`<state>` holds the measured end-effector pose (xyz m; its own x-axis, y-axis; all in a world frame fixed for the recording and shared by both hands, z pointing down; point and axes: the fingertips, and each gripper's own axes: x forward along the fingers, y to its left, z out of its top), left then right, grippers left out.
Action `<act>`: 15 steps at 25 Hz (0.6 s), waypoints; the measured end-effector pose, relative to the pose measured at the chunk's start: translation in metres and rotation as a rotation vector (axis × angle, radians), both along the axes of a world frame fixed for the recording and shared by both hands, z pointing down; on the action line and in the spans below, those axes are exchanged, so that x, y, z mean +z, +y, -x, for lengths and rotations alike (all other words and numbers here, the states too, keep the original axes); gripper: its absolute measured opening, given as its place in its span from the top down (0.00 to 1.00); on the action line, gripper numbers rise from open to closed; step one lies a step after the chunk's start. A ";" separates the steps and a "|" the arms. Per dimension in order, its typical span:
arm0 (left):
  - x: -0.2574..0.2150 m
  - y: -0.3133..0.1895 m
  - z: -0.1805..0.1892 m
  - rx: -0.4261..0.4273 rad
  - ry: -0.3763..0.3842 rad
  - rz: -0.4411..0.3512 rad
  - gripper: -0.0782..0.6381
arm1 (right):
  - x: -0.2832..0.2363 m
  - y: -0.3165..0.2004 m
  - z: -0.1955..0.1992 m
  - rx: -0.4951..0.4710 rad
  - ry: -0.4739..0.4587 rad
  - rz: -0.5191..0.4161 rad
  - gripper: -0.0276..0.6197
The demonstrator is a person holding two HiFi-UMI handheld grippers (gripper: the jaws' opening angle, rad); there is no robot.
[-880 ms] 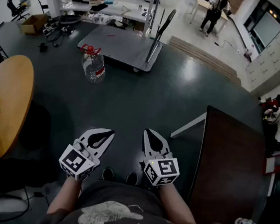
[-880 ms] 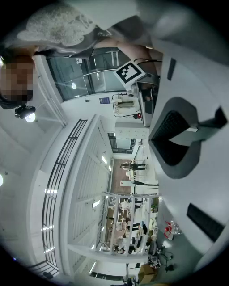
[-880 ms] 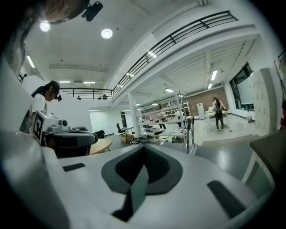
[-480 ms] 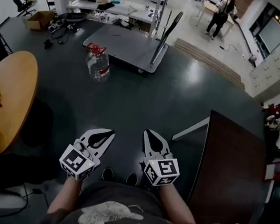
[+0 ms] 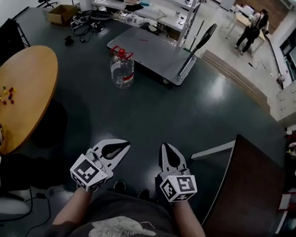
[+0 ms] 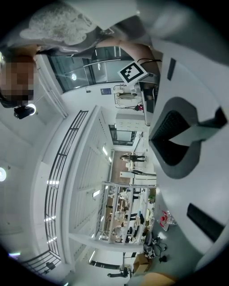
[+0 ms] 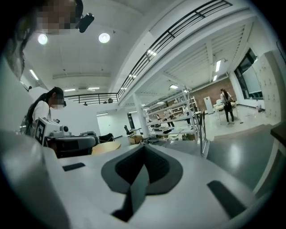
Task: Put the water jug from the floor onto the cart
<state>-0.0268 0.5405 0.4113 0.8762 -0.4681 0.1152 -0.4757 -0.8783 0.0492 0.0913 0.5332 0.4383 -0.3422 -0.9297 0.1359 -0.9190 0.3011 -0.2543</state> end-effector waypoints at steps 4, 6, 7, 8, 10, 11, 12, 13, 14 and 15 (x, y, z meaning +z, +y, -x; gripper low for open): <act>0.004 -0.015 0.027 -0.019 0.011 0.017 0.88 | 0.001 -0.018 0.023 -0.007 0.000 0.000 0.97; 0.008 -0.027 0.042 -0.021 0.007 0.016 0.88 | 0.003 -0.027 0.033 0.004 0.003 0.001 0.97; 0.010 -0.032 0.049 -0.022 0.006 0.016 0.88 | 0.004 -0.032 0.037 0.011 0.003 0.001 0.97; 0.010 -0.038 0.056 -0.024 0.009 0.019 0.88 | 0.004 -0.036 0.041 0.018 0.000 0.001 0.97; 0.012 -0.050 0.065 -0.031 0.015 0.032 0.88 | 0.005 -0.045 0.045 0.031 -0.010 0.007 0.97; 0.014 -0.056 0.068 -0.033 0.015 0.041 0.88 | 0.006 -0.050 0.045 0.036 -0.013 0.013 0.97; 0.016 -0.062 0.069 -0.036 0.015 0.052 0.88 | 0.007 -0.055 0.045 0.038 -0.012 0.019 0.97; 0.019 -0.068 0.070 -0.039 0.017 0.064 0.88 | 0.008 -0.060 0.044 0.037 -0.007 0.024 0.97; 0.021 -0.075 0.069 -0.042 0.018 0.076 0.88 | 0.010 -0.067 0.043 0.033 0.000 0.029 0.97; 0.024 -0.083 0.068 -0.046 0.019 0.086 0.88 | 0.014 -0.076 0.042 0.028 0.007 0.036 0.97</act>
<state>-0.0951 0.4574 0.4353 0.8562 -0.4972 0.1406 -0.5140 -0.8474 0.1331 0.0492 0.4568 0.4520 -0.3153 -0.9333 0.1718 -0.9288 0.2663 -0.2578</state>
